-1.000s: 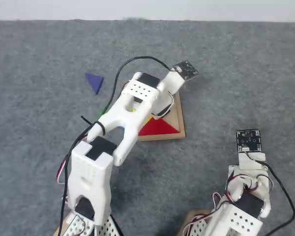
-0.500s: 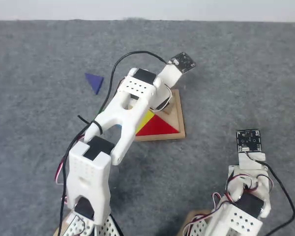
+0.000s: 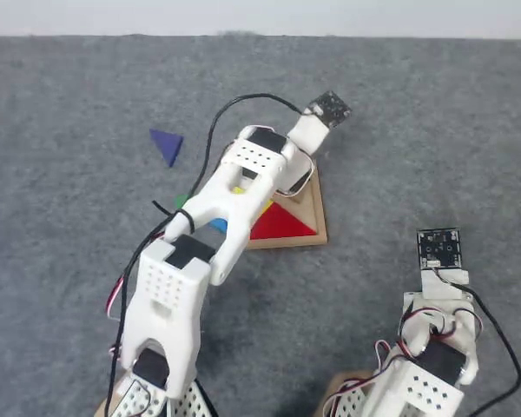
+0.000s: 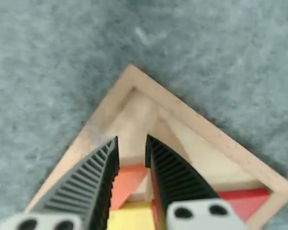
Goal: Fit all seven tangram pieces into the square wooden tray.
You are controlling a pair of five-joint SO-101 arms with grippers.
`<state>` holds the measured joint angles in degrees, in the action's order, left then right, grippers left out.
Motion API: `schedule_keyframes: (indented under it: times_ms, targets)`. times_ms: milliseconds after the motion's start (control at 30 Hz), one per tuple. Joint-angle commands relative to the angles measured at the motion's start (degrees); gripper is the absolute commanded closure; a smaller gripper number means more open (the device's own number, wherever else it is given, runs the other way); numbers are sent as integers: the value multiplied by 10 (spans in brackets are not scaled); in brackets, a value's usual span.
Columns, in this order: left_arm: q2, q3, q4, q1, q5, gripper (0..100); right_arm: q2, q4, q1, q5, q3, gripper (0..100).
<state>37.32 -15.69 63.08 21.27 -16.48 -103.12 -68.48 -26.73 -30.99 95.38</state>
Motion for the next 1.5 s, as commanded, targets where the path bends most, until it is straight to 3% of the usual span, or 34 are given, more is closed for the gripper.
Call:
schedule_keyframes:
  times_ms: [0,533,1067,1467]
  targets:
    - [-7,-28,12,18,4,909,-7,-2,6,-7,10,989]
    - [-23,-26,49,62,-12,909,-7,-1,6,-7,10,989]
    - [-7,-27,104,39,-69,934,-7,-2,6,-7,10,989]
    - [-7,-26,105,-70,-112,934,-7,-2,6,-7,10,989]
